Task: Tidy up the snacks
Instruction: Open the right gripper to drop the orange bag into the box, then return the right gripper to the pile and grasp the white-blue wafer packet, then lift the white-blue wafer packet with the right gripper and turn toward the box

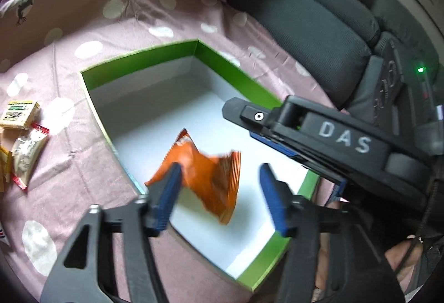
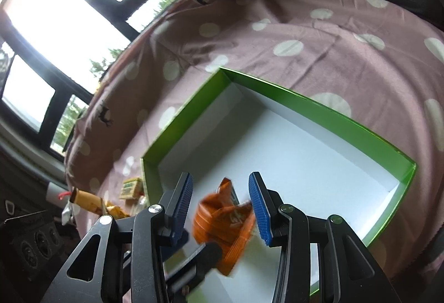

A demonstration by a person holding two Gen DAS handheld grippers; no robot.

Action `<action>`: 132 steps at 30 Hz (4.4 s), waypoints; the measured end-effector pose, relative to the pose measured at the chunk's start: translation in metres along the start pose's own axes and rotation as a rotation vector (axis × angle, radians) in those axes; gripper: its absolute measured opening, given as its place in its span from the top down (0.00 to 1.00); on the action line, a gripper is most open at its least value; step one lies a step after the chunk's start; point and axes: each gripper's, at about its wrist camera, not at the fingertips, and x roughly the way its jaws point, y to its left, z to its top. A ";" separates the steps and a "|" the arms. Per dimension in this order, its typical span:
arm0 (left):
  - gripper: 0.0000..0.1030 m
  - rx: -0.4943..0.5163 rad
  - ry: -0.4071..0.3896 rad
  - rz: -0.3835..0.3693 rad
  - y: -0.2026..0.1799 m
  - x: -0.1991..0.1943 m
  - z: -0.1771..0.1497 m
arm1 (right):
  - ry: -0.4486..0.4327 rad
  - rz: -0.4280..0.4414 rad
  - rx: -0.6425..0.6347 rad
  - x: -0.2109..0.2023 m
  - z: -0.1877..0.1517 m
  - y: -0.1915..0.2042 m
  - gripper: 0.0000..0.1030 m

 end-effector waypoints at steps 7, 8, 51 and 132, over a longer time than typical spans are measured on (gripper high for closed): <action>0.15 -0.060 -0.111 0.103 0.023 -0.062 -0.007 | -0.035 0.014 -0.090 -0.005 -0.005 0.030 0.41; 0.14 -0.078 -0.124 0.127 0.029 -0.071 -0.010 | -0.040 0.023 -0.097 -0.006 -0.007 0.034 0.39; 0.05 -0.782 -0.283 0.491 0.271 -0.185 -0.117 | 0.452 0.173 -0.459 0.130 -0.133 0.221 0.15; 0.54 -0.510 -0.409 0.300 0.193 -0.194 -0.087 | 0.342 0.411 -0.368 0.076 -0.122 0.214 0.55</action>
